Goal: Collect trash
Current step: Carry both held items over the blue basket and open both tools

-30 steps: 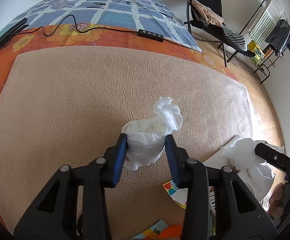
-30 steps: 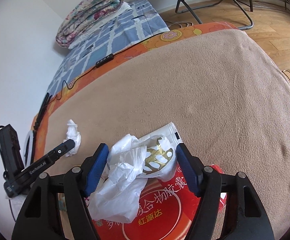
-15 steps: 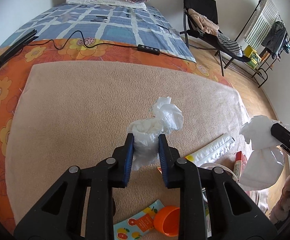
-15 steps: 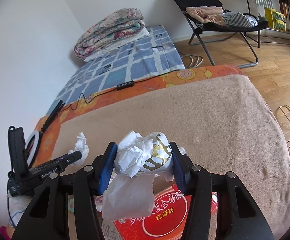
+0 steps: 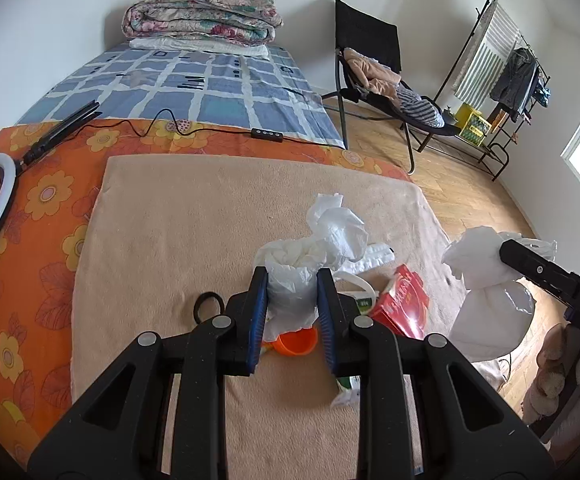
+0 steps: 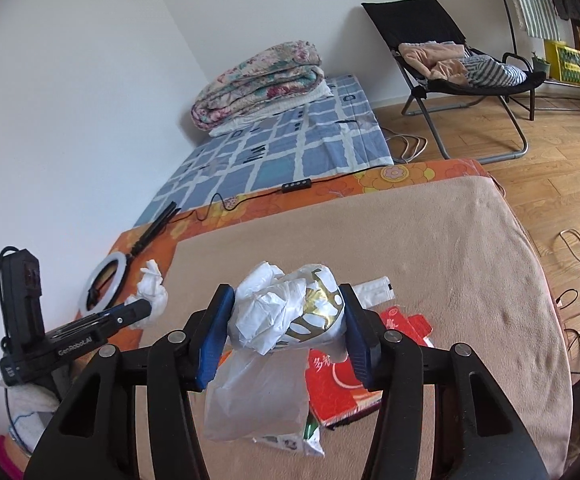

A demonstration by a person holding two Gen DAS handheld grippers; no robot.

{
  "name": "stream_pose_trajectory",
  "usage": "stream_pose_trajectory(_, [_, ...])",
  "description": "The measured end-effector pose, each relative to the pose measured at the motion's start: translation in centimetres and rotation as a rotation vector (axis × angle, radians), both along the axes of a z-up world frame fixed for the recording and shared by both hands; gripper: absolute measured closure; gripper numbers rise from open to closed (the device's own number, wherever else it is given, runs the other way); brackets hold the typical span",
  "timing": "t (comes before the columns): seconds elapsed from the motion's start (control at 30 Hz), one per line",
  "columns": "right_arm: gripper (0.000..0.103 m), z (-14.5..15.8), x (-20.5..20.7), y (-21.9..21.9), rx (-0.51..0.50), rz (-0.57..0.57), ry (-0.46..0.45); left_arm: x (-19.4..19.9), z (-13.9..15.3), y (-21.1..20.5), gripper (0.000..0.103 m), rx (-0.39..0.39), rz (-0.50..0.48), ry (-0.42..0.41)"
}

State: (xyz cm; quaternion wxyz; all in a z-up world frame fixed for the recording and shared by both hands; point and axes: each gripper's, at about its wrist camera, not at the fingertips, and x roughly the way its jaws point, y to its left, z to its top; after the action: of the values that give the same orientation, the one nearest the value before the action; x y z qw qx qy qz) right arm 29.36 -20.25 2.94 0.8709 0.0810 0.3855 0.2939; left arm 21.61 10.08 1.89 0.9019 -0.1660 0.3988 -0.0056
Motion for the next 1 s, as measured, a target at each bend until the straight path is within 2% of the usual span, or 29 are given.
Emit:
stream_pose_trajectory(0.23, [0.052, 1.2, -5.9, -1.2, -0.024, 0.054, -0.017, -7.5, 1.7, -2.1, 0.080, 0.002, -0.020, -0.016])
stream_pose_trajectory(0.57, [0.052, 0.4, -13.5, -2.7, -0.084, 0.132, -0.013, -15.9, 1.2, -6.5, 0.080, 0.029, -0.089, 0.016])
stream_pose_trajectory(0.77, [0.052, -1.0, -17.4, -3.3, -0.136, 0.164, -0.007, -19.4, -1.6, -9.0, 0.080, 0.021, -0.141, 0.070])
stream_pose_trajectory(1.0, [0.052, -5.1, -21.5, -3.1, -0.192, 0.216, 0.062, -22.3, -6.7, -10.8, 0.080, -0.017, -0.183, 0.178])
